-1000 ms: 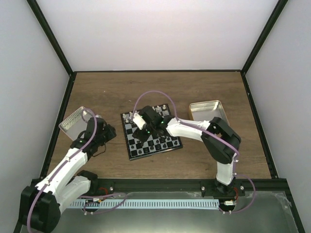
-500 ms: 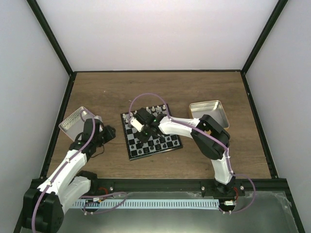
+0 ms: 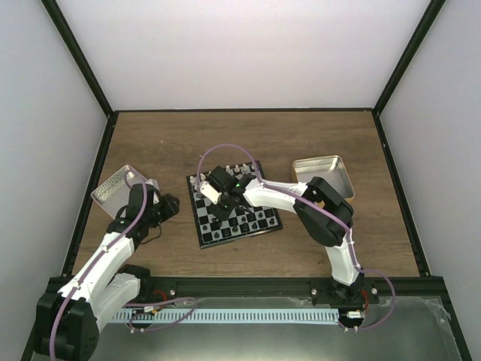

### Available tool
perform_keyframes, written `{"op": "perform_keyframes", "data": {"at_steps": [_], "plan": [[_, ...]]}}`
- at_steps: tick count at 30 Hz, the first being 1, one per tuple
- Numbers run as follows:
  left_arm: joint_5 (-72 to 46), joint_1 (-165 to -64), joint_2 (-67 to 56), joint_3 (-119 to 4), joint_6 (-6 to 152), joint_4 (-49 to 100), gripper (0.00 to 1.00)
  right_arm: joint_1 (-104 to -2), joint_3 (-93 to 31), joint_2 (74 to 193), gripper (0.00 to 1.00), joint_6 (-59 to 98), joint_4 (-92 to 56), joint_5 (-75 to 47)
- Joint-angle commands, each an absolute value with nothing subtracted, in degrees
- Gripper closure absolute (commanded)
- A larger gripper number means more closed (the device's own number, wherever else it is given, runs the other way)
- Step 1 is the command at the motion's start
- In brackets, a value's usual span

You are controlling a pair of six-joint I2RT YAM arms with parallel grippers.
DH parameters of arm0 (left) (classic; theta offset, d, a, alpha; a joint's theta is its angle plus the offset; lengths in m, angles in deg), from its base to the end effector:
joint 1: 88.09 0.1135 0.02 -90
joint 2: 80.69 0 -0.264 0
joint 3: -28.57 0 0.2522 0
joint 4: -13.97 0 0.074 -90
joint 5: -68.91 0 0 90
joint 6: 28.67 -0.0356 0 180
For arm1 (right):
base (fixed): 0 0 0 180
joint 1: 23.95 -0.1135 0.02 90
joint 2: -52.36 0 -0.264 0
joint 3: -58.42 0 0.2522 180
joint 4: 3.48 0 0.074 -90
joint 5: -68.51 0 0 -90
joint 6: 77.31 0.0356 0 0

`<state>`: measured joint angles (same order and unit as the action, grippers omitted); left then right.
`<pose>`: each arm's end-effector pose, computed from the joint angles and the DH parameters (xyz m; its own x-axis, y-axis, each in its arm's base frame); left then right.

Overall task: Set up the chess pieces on the board
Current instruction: Pick up the chess piece from the chessboard, then place the chess piece on the chessboard.

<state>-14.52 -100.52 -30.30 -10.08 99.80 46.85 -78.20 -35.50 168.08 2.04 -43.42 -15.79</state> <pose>0.1714 -0.0420 0.1888 -0.7195 -0.4743 -0.5073 -0.1970 0.8399 -0.5057 0.2428 0.3434 0.1613 -0.3514 -0.8029 -0.4815 -0.9158 0.4017 -0.0015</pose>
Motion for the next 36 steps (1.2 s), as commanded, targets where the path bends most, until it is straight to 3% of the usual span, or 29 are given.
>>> {"op": "perform_keyframes", "data": {"at_steps": [1,5,14,19,27,30,36], "plan": [[-14.0,-100.2,-30.5,-9.7,99.0,45.8,0.53,-78.7,-36.5,169.7,0.85,1.4,-43.7,-16.6],[-13.4,-100.2,-30.5,-9.7,99.3,45.8,0.52,-78.8,-34.0,167.6,0.92,2.3,-38.8,-17.7],[-4.1,-100.2,-30.7,-9.0,101.0,41.1,0.42,-78.8,-25.6,158.7,0.92,4.5,-24.3,-18.4],[9.1,-100.2,-30.5,-6.4,107.8,28.9,0.34,-78.8,-20.0,152.1,0.92,7.0,-17.6,-14.7],[20.5,-100.2,-31.4,-4.0,116.5,12.8,0.33,-78.7,-13.1,142.5,0.91,9.6,-9.2,-7.1],[22.9,-100.2,-32.2,-4.1,118.0,10.2,0.36,-78.8,-12.5,140.5,0.91,10.1,-7.9,-5.0],[25.9,-100.2,-31.8,-4.5,118.4,9.6,0.56,-78.8,-12.3,138.4,0.9,10.8,-7.0,-2.6]]}}
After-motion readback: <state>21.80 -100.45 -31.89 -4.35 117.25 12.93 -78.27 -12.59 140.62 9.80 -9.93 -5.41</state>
